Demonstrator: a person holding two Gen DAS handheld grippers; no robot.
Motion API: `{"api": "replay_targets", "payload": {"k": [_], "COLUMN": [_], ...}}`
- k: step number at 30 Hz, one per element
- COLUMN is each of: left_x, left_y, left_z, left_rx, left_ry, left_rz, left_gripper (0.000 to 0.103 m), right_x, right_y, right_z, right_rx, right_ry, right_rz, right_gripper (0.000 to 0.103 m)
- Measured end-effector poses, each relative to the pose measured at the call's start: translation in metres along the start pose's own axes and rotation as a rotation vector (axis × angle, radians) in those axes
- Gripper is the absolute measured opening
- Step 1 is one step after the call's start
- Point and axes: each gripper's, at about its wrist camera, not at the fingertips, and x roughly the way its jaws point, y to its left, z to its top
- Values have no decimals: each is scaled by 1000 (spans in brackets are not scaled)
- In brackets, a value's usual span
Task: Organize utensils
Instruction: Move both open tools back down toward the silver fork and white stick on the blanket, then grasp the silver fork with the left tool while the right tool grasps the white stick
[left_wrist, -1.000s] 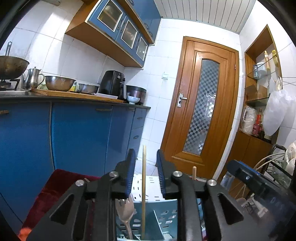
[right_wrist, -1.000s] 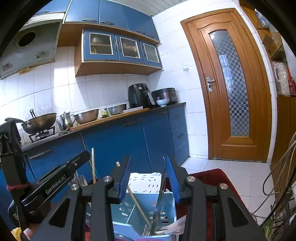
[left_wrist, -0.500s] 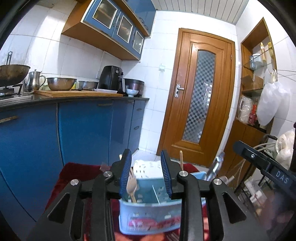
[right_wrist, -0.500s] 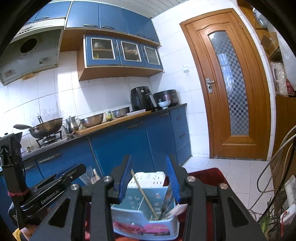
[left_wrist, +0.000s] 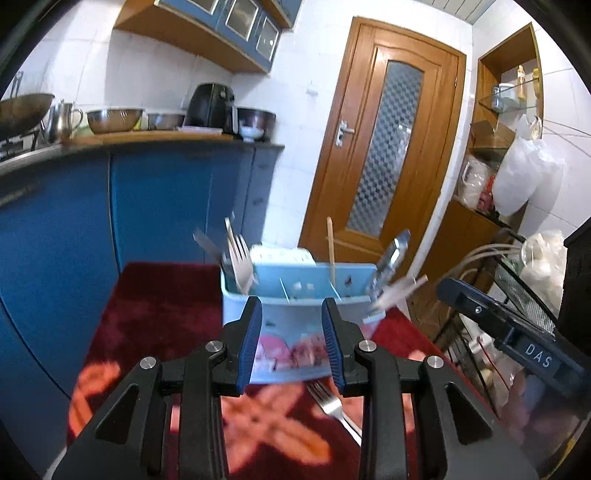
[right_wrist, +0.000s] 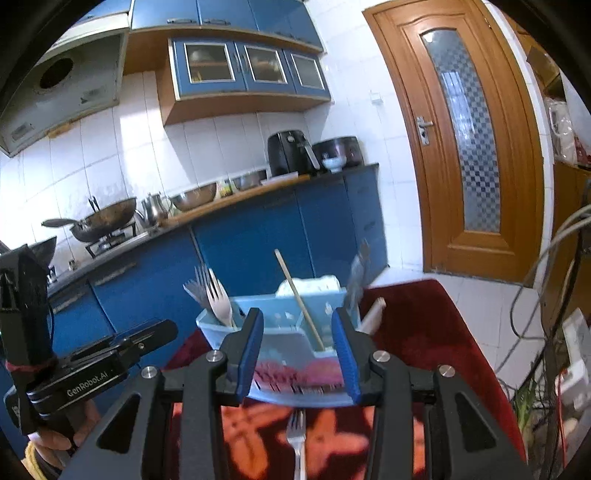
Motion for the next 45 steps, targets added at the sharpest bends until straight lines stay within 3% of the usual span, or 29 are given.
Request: {"api": "replay_targets", "payload": {"k": [9, 19, 27, 39, 43, 45], "left_x": [14, 57, 95, 136, 140, 141], "left_y": [-14, -28, -34, -43, -41, -40], "left_z": [-30, -62, -84, -106, -107, -107], "left_rx": [0, -50, -75, -95, -103, -102], "left_ry": [110, 305, 429, 529, 511, 504], "left_rz": [-4, -50, -41, -28, -24, -21], "left_gripper": [34, 34, 34, 34, 34, 27], "right_x": [-11, -17, -19, -14, -12, -10], "right_y": [-18, -37, -63, -92, -96, -99], "right_z": [-30, -56, -71, -86, -89, -90], "right_rx": [15, 23, 77, 152, 162, 165], "right_ry": [79, 159, 186, 211, 217, 222], "right_rz": [-42, -91, -97, -95, -96, -97], "right_gripper": [42, 42, 42, 42, 42, 42]}}
